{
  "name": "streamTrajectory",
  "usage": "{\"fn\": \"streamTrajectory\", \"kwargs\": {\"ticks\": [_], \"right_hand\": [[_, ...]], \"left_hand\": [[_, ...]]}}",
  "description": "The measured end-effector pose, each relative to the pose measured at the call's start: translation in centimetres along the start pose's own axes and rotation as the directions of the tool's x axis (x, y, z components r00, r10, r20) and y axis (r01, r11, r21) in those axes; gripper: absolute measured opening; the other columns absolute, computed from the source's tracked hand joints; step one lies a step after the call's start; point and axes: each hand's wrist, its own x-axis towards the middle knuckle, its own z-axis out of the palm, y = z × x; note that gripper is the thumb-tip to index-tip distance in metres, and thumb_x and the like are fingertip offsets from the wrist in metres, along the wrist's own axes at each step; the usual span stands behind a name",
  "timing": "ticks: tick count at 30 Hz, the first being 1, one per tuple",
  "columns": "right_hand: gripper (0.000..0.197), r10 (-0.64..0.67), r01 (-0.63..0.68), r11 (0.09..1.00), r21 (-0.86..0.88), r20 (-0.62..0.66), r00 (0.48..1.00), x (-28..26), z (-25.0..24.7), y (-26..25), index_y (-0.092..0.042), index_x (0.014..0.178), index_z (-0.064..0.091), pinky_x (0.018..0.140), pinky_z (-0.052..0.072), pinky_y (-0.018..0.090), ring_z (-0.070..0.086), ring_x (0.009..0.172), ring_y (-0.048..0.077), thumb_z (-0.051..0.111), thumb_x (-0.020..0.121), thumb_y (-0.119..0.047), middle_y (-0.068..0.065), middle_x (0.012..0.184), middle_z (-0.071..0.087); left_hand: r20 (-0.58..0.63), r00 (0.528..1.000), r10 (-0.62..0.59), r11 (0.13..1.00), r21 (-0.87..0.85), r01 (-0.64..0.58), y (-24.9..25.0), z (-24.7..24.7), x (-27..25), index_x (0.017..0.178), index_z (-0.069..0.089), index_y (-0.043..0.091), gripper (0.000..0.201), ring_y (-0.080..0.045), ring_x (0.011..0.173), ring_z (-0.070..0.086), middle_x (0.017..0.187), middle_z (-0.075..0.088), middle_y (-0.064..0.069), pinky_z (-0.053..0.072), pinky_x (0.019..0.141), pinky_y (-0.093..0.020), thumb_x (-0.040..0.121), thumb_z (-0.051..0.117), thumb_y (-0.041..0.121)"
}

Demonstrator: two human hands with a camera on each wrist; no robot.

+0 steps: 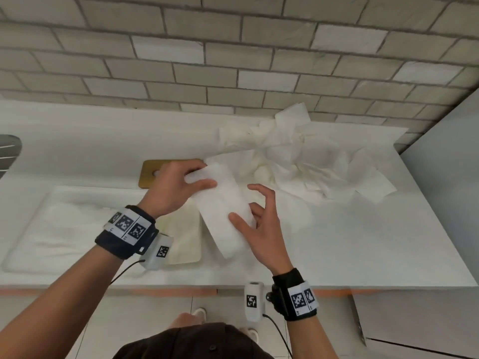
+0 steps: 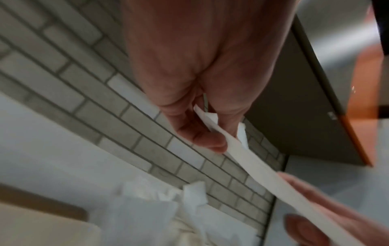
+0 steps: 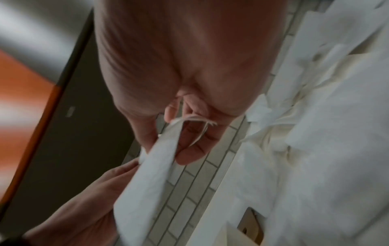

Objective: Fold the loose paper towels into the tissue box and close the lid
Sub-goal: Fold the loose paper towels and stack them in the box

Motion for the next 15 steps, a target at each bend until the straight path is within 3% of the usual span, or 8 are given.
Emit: {"fn": "streamTrajectory", "kwargs": {"ticks": [2, 4, 6, 8, 10, 13, 15], "right_hand": [[0.056, -0.042, 0.050, 0.990, -0.131, 0.062, 0.997, 0.1, 3.0, -0.1, -0.036, 0.141, 0.047, 0.080, 0.062, 0.035, 0.077, 0.093, 0.017, 0.078, 0.098, -0.018, -0.001, 0.101, 0.079], [0.037, -0.057, 0.097, 0.955, -0.280, 0.146, 0.988, 0.4, 6.0, 0.7, -0.034, 0.128, 0.060, 0.074, 0.054, 0.019, 0.071, 0.087, 0.001, 0.073, 0.100, -0.015, -0.009, 0.099, 0.075], [0.021, 0.016, 0.059, 0.903, -0.425, 0.170, 0.985, 0.8, 9.0, 1.9, -0.025, 0.119, 0.067, 0.069, 0.043, 0.008, 0.063, 0.079, -0.006, 0.070, 0.100, -0.014, -0.012, 0.093, 0.068], [0.018, 0.159, -0.046, 0.841, -0.539, 0.166, 0.973, 1.0, 11.7, 3.1, -0.020, 0.121, 0.065, 0.081, 0.049, 0.015, 0.062, 0.095, 0.001, 0.066, 0.104, -0.017, -0.003, 0.109, 0.065], [0.024, 0.301, -0.128, 0.763, -0.634, 0.174, 0.938, 1.3, 14.1, 4.4, -0.015, 0.131, 0.058, 0.097, 0.053, 0.031, 0.061, 0.115, 0.023, 0.058, 0.107, -0.016, 0.008, 0.130, 0.057], [0.029, 0.395, -0.137, 0.620, -0.772, 0.156, 0.906, 1.6, 16.5, 5.7, -0.004, 0.137, 0.050, 0.097, 0.049, 0.034, 0.060, 0.120, 0.033, 0.052, 0.108, -0.006, 0.018, 0.138, 0.053], [0.033, 0.433, -0.132, 0.560, -0.818, 0.153, 0.889, 1.8, 17.2, 6.2, -0.001, 0.140, 0.046, 0.091, 0.047, 0.033, 0.062, 0.120, 0.035, 0.053, 0.108, -0.005, 0.020, 0.138, 0.054]], "left_hand": [[0.000, 1.000, -0.003, 0.994, 0.106, 0.003, -2.7, -2.8, 0.2, 0.101, 0.075, 0.033, 0.020, -0.001, 0.093, 0.071, 0.097, 0.078, 0.017, 0.054, 0.084, -0.026, 0.086, 0.087, 0.035], [0.036, 0.999, -0.019, 0.990, 0.143, 0.013, -5.6, -4.6, 0.7, 0.109, 0.073, 0.029, 0.028, -0.005, 0.103, 0.072, 0.105, 0.078, 0.016, 0.052, 0.087, -0.019, 0.086, 0.088, 0.027], [0.090, 0.996, -0.020, 0.984, 0.179, 0.003, -8.4, -5.1, 1.3, 0.115, 0.072, 0.026, 0.034, -0.011, 0.111, 0.070, 0.112, 0.077, 0.011, 0.047, 0.089, -0.010, 0.086, 0.088, 0.021], [0.154, 0.987, -0.042, 0.970, 0.244, 0.003, -10.8, -4.4, 1.8, 0.117, 0.070, 0.030, 0.036, -0.015, 0.112, 0.068, 0.117, 0.073, 0.012, 0.049, 0.093, -0.019, 0.087, 0.087, 0.020], [0.213, 0.975, -0.056, 0.960, 0.279, -0.005, -12.3, -3.3, 1.9, 0.123, 0.068, 0.026, 0.037, -0.015, 0.113, 0.068, 0.127, 0.069, 0.013, 0.054, 0.101, -0.035, 0.090, 0.084, 0.016], [0.219, 0.975, 0.028, 0.927, 0.360, -0.108, -13.5, -1.6, 1.3, 0.134, 0.062, 0.017, 0.048, -0.023, 0.115, 0.065, 0.130, 0.070, -0.005, 0.056, 0.101, -0.047, 0.091, 0.080, 0.005], [0.215, 0.972, 0.099, 0.866, 0.462, -0.191, -13.8, -0.6, 0.6, 0.133, 0.063, 0.015, 0.047, -0.031, 0.119, 0.060, 0.131, 0.067, -0.009, 0.053, 0.101, -0.049, 0.090, 0.080, 0.007]]}}
